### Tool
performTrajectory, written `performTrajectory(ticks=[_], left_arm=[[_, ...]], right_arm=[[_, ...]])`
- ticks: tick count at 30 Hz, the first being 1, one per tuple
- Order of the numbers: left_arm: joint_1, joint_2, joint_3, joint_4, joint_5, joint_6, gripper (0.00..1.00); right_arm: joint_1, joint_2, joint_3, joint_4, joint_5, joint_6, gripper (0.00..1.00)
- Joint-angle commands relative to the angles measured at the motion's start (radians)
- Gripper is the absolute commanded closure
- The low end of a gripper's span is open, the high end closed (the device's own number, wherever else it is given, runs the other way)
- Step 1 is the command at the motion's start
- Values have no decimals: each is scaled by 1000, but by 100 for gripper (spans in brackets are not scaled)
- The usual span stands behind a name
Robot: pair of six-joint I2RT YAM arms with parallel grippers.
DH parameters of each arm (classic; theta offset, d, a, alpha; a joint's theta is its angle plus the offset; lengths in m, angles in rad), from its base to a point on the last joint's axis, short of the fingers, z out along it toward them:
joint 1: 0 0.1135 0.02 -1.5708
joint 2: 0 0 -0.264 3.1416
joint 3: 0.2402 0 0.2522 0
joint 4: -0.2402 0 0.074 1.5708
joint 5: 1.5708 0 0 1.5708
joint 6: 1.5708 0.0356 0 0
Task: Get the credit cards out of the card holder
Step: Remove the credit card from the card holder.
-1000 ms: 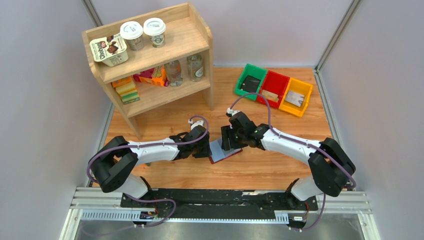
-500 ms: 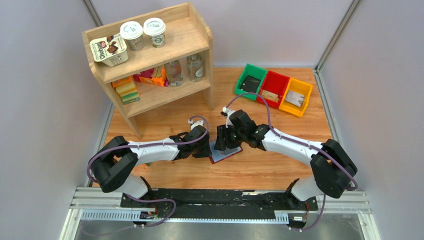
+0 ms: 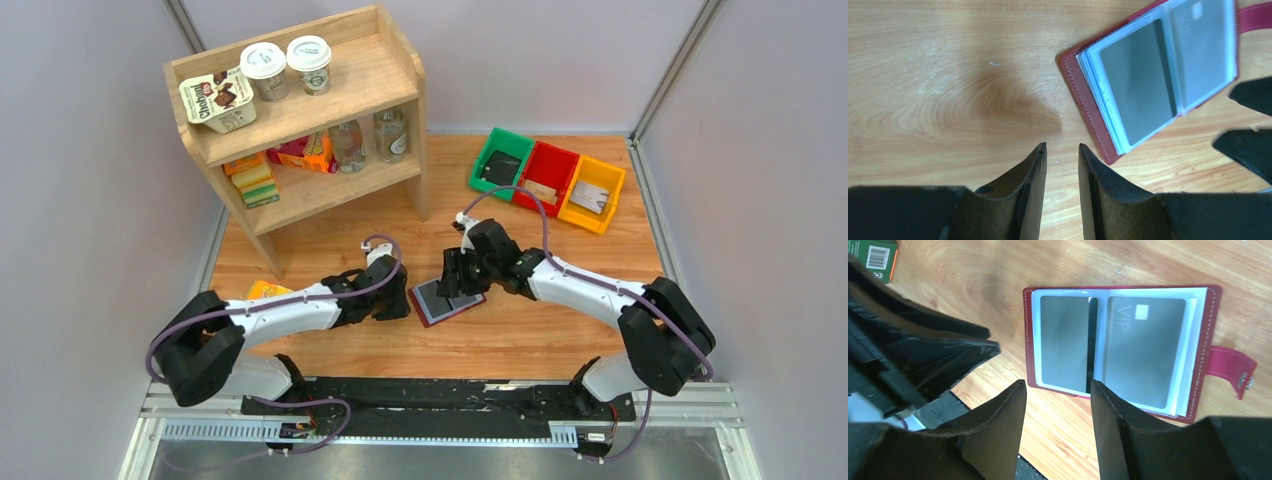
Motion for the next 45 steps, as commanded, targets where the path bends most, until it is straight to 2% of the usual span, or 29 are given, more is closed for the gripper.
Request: performTrajectory(ticks=[1,6,11,19,25,30,35,45], left_arm=[[-7,-112,10,-10,-37,-7,62],[-6,-40,63,119,40,21,62],[7,80,119,142,65,13,67],[24,196,80,171,66,-42,76],[24,221,51,182,77,-64,77],[24,224,28,174,76,-74,82],[22,238,28,140,71,-73,83],[22,239,51,98,57,-50,84]], right_arm=[[-38,11,-16,98,-75,13,48],[-103,76,-51,220,-199,58,54],[-154,146,-65,300,-294,78,54],[-173,215,-99,352,-336,97,55],[-179,240,-128,423,-408,119,57],[-188,215,-154,509,-481,145,67],[-200,192,-184,616,-566,185,73],[-200,149,-198,655,-581,208,75]])
